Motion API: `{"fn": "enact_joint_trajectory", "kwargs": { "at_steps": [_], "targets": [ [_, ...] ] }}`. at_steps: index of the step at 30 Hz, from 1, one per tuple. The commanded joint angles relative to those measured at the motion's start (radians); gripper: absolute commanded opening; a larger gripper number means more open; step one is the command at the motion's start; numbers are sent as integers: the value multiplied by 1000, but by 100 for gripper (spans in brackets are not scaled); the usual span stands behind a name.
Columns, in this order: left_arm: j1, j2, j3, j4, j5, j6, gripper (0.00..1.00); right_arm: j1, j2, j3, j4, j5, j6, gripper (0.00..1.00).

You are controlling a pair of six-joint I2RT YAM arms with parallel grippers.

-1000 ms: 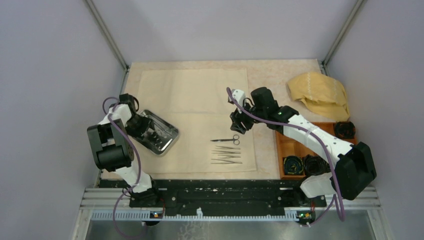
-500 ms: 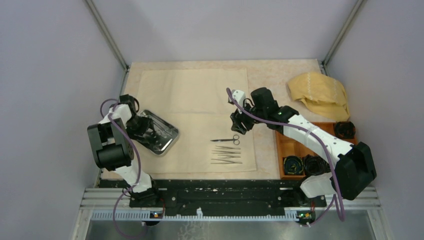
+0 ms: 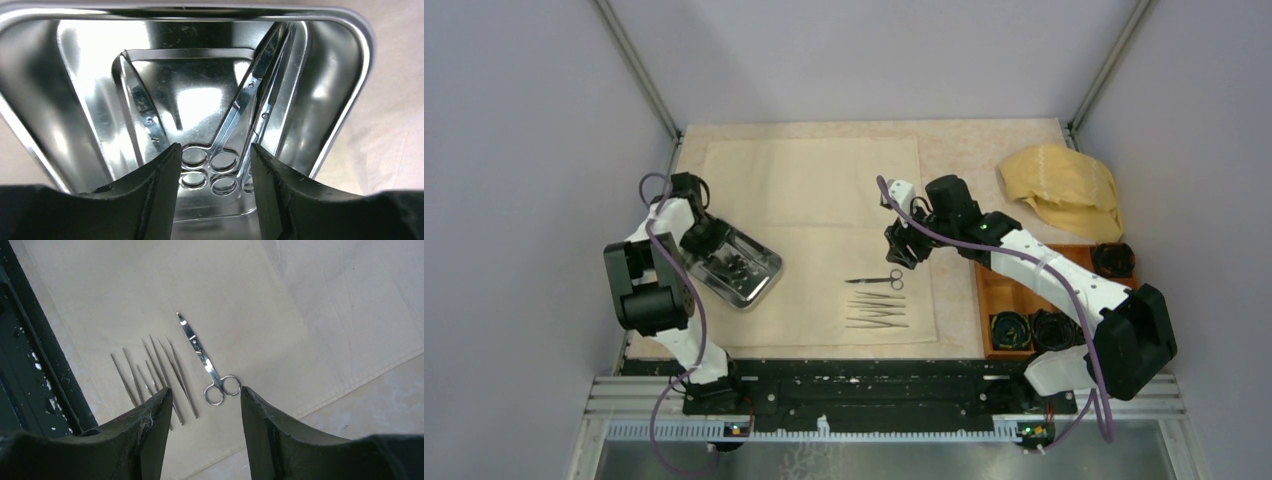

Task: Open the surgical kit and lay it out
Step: Pick up the medical item from the container.

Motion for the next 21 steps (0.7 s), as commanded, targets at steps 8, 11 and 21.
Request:
{"fn": "enact_joint_trajectory", "kwargs": {
  "at_steps": [8, 11, 21],
  "targets": [
    [22, -101, -16, -50, -125, 23, 69, -12, -8, 38, 15, -34, -4, 53],
    [46, -48, 6, -52, -104, 22, 66, -13, -15, 34, 12, -31, -4, 53],
    [70, 40, 80, -73, -141, -8, 55, -12, -33, 33, -8, -4, -19, 53]
  ]
}}
